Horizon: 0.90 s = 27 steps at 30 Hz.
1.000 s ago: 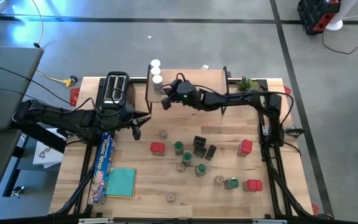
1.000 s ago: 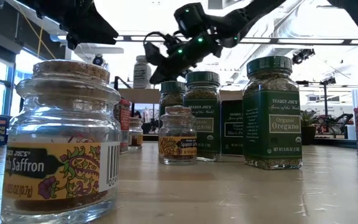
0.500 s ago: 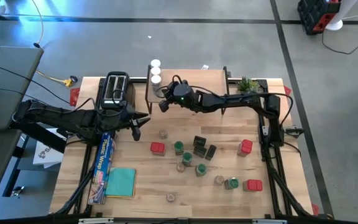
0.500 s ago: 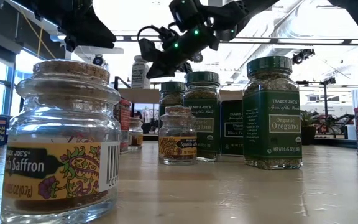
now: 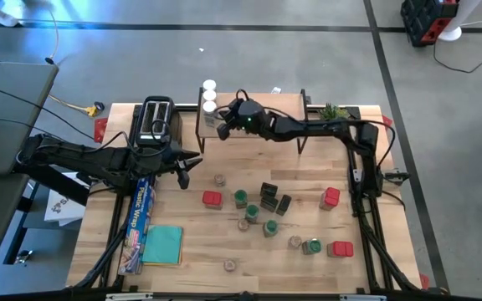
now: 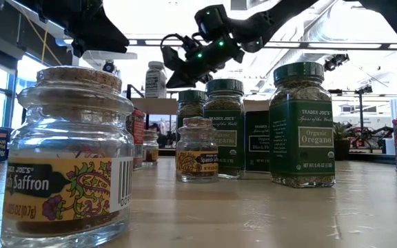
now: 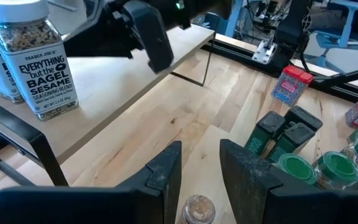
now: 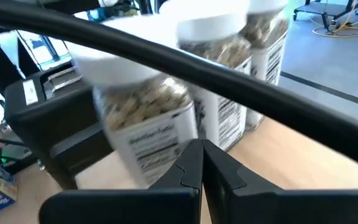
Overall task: Shelf spices
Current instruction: Put the white seasoning bottle on the shelf aligned with the other white seasoning bottle
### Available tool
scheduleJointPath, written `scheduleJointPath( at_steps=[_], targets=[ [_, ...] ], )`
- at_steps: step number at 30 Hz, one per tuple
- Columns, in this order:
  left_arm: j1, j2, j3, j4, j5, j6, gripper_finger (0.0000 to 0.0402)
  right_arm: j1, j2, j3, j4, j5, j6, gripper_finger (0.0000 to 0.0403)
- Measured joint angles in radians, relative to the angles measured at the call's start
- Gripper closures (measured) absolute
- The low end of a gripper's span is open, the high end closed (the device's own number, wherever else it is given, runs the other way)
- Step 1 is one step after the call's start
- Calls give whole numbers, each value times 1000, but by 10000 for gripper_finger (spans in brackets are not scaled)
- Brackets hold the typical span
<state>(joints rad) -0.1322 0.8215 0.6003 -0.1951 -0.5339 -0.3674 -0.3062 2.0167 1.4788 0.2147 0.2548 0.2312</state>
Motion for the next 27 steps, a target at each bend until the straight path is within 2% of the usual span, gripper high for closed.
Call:
scheduleJointPath(
  at_steps=[5, 9, 13, 21, 27],
  targets=[
    [0, 0, 0, -3, -1, 0, 296, 6, -11, 0, -7, 43, -23, 403],
    [8, 0, 0, -22, -47, -23, 296, 31, -30, 0, -31, 45, -29, 403],
    [94, 0, 0, -25, -56, 25, 315, 43, -29, 0, -43, 41, -30, 403],
    [376, 6, 0, -14, 90, 176, 395, 16, -26, 0, -52, 4, -18, 403],
    [528, 65, 0, 120, 324, 283, 398, 1, -26, 0, -43, -38, -15, 403]
  ],
)
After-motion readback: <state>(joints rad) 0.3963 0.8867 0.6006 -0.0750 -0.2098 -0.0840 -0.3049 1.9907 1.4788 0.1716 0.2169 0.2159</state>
